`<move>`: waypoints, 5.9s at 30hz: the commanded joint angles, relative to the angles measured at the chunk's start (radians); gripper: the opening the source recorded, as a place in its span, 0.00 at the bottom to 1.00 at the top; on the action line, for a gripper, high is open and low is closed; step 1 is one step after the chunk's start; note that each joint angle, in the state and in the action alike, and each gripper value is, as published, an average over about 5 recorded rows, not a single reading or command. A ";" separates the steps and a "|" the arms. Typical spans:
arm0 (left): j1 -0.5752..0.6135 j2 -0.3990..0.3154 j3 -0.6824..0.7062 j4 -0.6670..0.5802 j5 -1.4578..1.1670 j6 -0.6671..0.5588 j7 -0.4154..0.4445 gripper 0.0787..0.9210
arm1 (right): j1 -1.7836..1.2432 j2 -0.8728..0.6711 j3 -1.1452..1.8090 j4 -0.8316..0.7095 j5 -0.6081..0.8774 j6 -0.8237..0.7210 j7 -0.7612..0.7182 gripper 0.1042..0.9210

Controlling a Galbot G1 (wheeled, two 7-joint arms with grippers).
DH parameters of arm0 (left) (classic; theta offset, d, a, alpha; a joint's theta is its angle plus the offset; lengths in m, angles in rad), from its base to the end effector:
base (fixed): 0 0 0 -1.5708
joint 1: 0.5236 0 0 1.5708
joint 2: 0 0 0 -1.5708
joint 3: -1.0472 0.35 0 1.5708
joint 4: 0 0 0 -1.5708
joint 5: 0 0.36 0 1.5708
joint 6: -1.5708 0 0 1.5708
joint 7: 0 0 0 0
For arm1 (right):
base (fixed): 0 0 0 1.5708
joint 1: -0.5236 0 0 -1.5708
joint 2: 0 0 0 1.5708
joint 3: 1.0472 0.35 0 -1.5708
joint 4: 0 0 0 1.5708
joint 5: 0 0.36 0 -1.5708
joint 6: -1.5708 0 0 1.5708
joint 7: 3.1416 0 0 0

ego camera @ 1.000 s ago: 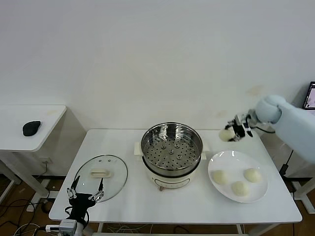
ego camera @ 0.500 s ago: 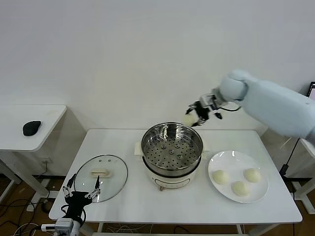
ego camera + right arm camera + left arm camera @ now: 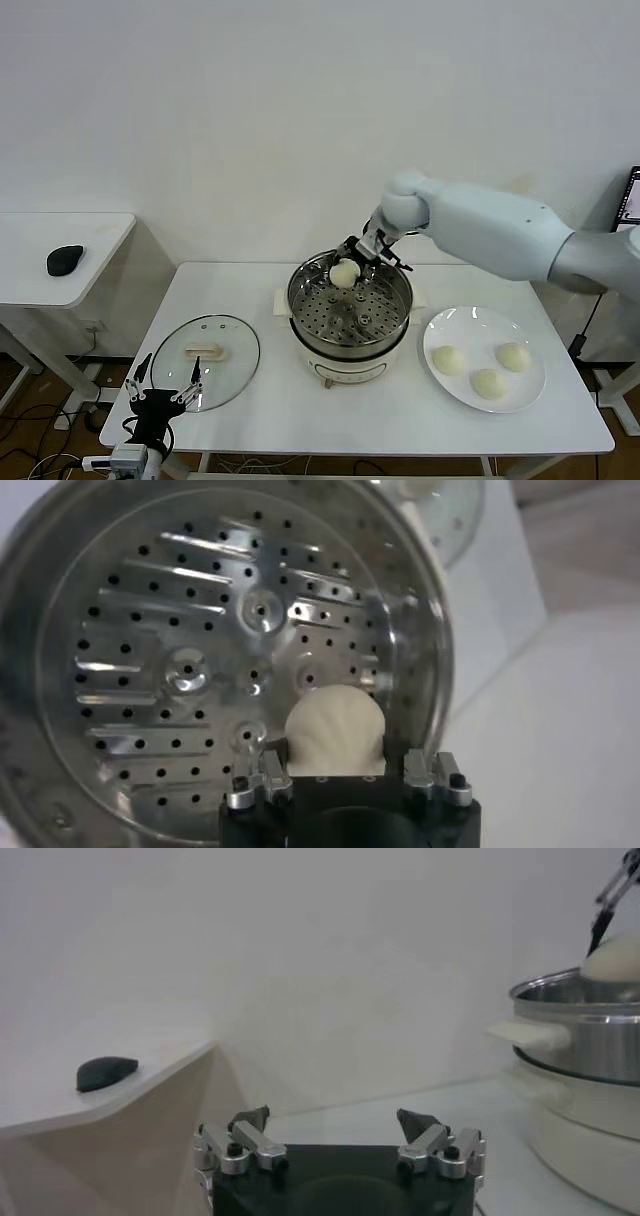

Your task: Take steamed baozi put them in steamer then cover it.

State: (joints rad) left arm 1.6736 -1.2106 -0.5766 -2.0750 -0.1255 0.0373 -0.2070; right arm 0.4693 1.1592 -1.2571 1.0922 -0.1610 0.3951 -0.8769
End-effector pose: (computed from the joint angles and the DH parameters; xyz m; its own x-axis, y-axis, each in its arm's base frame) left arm 0.1618 0.0777 -0.3133 -0.9887 -0.0828 0.1253 -0.0527 0.9725 0.2267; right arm 0.5933 0.0801 -0.0989 -0.2624 -0.3004 0.9170 -0.3660 -0.8483 -0.3826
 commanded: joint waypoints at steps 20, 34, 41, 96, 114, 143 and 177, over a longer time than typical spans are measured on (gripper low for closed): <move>-0.001 -0.005 -0.001 -0.003 0.000 -0.002 -0.001 0.88 | -0.050 0.079 0.026 -0.152 -0.238 0.200 0.111 0.88; 0.013 0.005 -0.002 -0.027 0.000 -0.001 -0.001 0.88 | 0.266 -0.286 -0.080 0.342 0.370 -0.493 -0.160 0.88; 0.016 0.016 -0.001 -0.042 -0.001 -0.001 0.000 0.88 | 0.304 -0.554 -0.093 0.535 0.473 -0.704 -0.149 0.88; 0.017 0.006 -0.043 -0.006 -0.001 -0.002 0.003 0.88 | -0.567 -0.474 0.421 0.204 0.046 -0.568 -0.091 0.87; 0.018 0.000 -0.042 -0.011 0.000 -0.002 0.003 0.88 | -0.526 -0.507 0.422 0.227 0.056 -0.583 -0.119 0.58; -0.016 0.016 -0.026 -0.013 -0.013 -0.001 0.004 0.88 | 0.200 -0.296 0.006 0.487 0.748 -0.971 0.048 0.60; -0.012 -0.006 -0.040 -0.006 -0.013 -0.007 0.002 0.88 | -0.073 0.121 0.022 0.122 0.699 -1.119 0.190 0.60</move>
State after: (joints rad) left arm 1.6620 -1.2169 -0.6168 -2.0812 -0.1379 0.0305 -0.2049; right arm 0.4123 1.2417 -1.2311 1.2564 0.5427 -0.7080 -0.6997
